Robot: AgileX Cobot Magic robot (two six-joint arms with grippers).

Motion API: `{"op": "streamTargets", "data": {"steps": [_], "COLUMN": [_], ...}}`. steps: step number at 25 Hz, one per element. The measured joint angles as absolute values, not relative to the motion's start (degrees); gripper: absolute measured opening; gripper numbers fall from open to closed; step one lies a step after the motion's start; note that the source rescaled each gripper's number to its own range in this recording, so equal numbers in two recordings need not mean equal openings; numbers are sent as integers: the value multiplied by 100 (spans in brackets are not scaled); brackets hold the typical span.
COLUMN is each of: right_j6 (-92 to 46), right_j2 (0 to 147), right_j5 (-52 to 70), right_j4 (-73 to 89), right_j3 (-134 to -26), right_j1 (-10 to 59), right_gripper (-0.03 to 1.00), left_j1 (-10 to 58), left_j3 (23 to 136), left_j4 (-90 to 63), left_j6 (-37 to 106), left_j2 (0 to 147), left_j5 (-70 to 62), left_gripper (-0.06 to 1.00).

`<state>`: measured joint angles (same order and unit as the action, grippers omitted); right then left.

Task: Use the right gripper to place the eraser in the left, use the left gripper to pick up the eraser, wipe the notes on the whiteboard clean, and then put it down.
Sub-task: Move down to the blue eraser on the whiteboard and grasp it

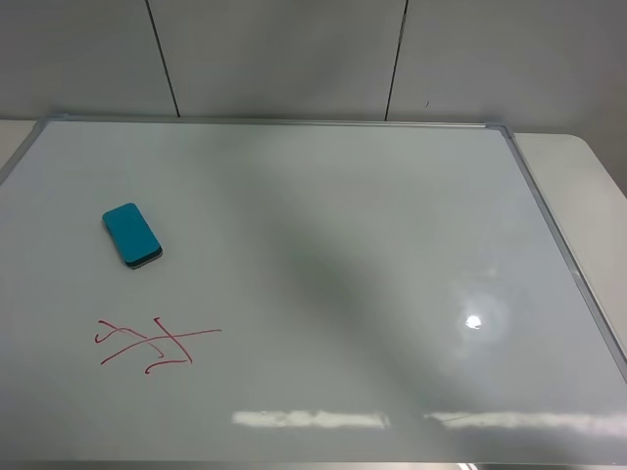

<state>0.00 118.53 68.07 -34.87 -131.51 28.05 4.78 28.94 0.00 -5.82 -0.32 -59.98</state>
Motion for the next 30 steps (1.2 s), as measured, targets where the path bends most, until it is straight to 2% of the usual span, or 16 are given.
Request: {"op": "streamTargets", "data": {"steps": [11,13,15,16,18,21,22,25,30], "right_j6": [30,0,-60,-60,-116,-140,-145,-169,-183], "right_j2": [10977,10734,10478,10478,10164,9587,9326,8421,6593], "right_j5": [6949,6955,6960,6960,6960,6960,6954,6950,6644], "right_j4": [-3275,-3301,-3314,-3314,-3322,-3429,-3507,-3708,-3739], "right_j3": [-13151,-13151,-13151,-13151,-13151,-13017,-12834,-12156,-10164], "right_j1": [1974,1822,1694,1694,1568,1443,1420,1390,1388], "right_gripper": [0,4,15,15,39,82,89,98,100], "left_j1": [478,478,478,478,478,478,478,478,478], "left_j3": [2894,2894,2894,2894,2894,2894,2894,2894,2894], "left_j4": [0,0,0,0,0,0,0,0,0], "left_j6": [-582,-582,-582,-582,-582,-582,-582,-582,-582], "left_j2": [-32,-32,-32,-32,-32,-32,-32,-32,-32], "left_j5": [-5998,-5998,-5998,-5998,-5998,-5998,-5998,-5998,-5998], "left_gripper": [100,100,100,100,100,100,100,100,100]}}
